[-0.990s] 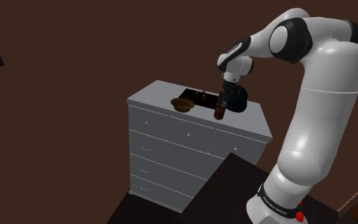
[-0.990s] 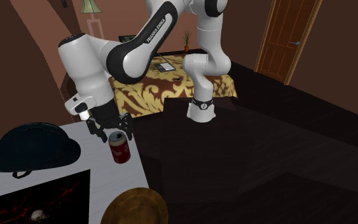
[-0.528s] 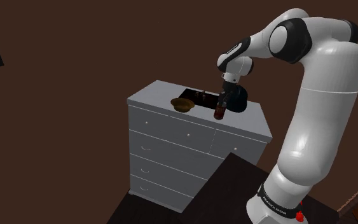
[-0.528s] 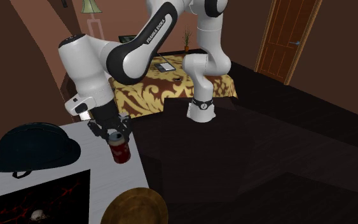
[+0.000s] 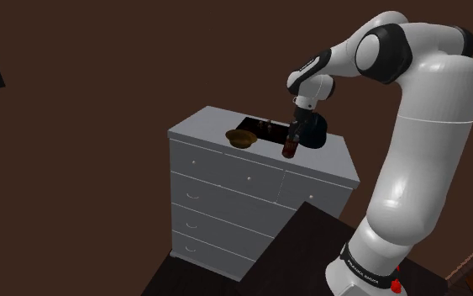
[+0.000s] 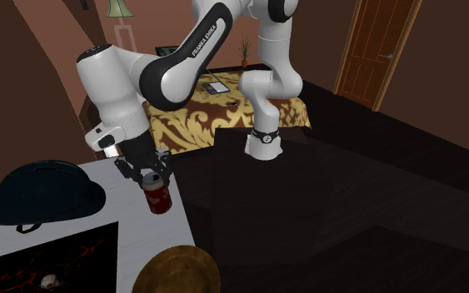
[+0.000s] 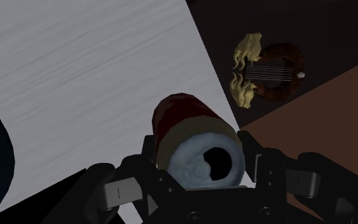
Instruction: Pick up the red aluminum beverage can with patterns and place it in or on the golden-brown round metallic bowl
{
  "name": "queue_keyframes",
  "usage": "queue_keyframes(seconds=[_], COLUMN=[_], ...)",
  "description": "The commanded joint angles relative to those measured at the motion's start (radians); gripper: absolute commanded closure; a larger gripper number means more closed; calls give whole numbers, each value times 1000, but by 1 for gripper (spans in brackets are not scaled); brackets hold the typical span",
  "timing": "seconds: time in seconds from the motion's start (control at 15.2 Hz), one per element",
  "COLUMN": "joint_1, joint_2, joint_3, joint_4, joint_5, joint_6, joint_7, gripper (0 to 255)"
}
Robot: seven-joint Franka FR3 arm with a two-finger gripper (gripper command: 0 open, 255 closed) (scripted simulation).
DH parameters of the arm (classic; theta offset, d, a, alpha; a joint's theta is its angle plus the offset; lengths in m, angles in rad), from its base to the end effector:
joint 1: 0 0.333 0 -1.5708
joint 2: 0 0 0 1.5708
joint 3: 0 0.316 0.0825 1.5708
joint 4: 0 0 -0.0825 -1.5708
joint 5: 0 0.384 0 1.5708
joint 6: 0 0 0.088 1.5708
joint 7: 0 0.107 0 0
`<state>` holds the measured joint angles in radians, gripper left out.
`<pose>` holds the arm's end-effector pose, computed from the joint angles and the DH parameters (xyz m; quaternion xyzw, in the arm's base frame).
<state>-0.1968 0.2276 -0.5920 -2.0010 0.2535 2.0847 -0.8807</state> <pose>0.4232 -0.3943 0.3555 -0.9977 0.0193 0.0002 0.0653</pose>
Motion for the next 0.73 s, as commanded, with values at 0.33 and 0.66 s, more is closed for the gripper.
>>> queue_keyframes(seconds=[0.33,0.66], joint_1=[7,11], joint_2=[-35,-65], joint_3=[-8,-13], joint_4=[29,65], joint_5=[-28,-52], joint_6=[-57,-115], joint_7=[23,43], gripper=[255,255])
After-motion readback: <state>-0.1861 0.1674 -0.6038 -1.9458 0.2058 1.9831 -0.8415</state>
